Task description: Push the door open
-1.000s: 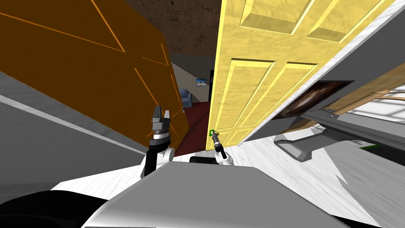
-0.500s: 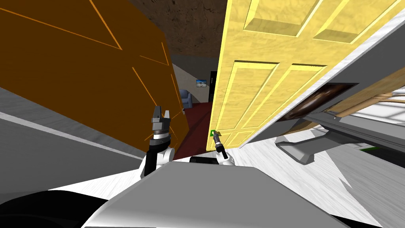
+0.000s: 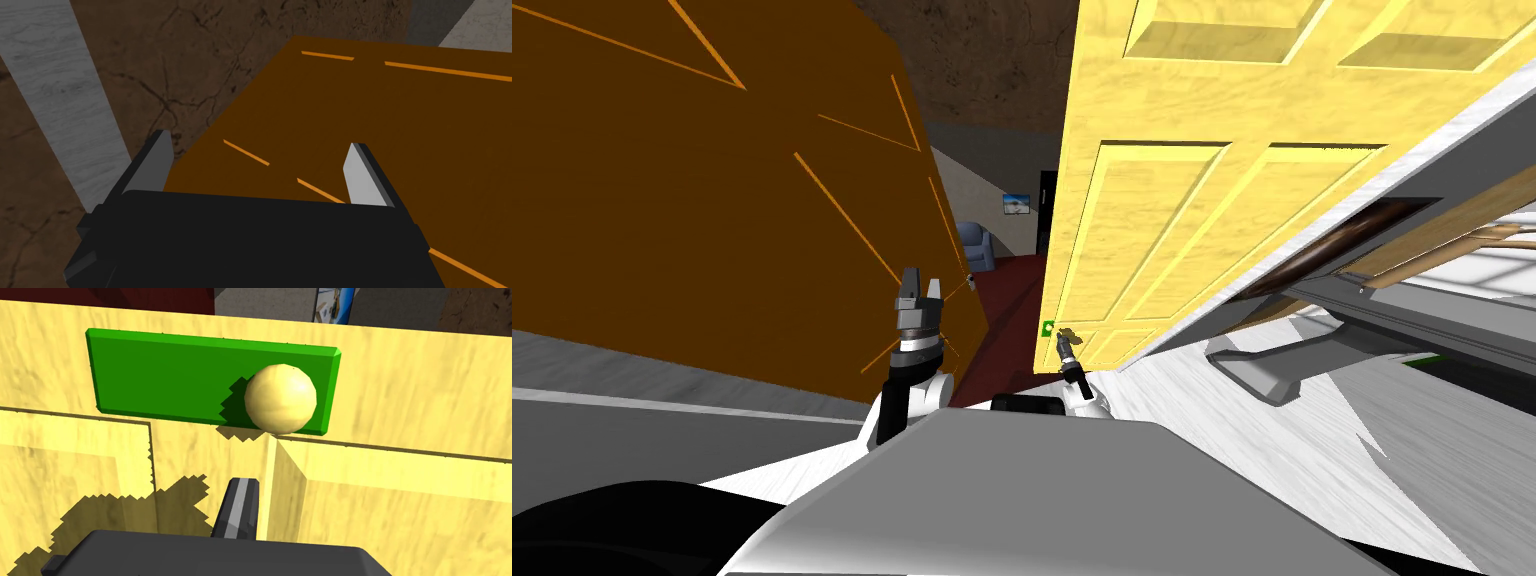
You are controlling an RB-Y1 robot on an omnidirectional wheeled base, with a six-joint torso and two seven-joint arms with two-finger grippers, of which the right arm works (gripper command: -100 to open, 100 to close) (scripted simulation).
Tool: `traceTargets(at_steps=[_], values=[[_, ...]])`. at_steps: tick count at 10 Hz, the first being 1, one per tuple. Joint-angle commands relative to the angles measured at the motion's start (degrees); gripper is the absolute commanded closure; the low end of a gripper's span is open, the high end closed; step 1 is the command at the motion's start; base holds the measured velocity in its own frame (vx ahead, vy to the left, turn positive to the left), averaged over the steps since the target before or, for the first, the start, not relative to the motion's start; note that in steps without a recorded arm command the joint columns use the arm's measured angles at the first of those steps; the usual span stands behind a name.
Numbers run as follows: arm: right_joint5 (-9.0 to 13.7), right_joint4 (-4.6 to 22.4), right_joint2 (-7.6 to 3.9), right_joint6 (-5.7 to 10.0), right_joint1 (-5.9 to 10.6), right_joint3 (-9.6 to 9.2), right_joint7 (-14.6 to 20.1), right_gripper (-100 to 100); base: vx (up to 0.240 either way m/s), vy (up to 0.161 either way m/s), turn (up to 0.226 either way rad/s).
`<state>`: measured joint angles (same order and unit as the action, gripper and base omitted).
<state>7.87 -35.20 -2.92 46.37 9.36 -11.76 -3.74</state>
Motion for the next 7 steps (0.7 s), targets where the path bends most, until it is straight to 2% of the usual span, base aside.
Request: traceTargets(at_steps=[1,4,6,7], values=[[0.08,-0.48,-0.09,-0.31,-0.20,-0.02,-0.02,-100,-0.206,0.027,-0.034],[0.32,-0.89,0.72,-0.77,-0.14,0.05,0.09,-100,-0.214,0.020,-0.041],[0.50,-1.20,2.43,-1.11,-0.09,0.09,0.18,-100,-0.214,0.026,-0.047],[0.44,-1.29,1.85,-1.07,-0.20,0.07,0.17,-100,-0.094,0.016,-0.011]])
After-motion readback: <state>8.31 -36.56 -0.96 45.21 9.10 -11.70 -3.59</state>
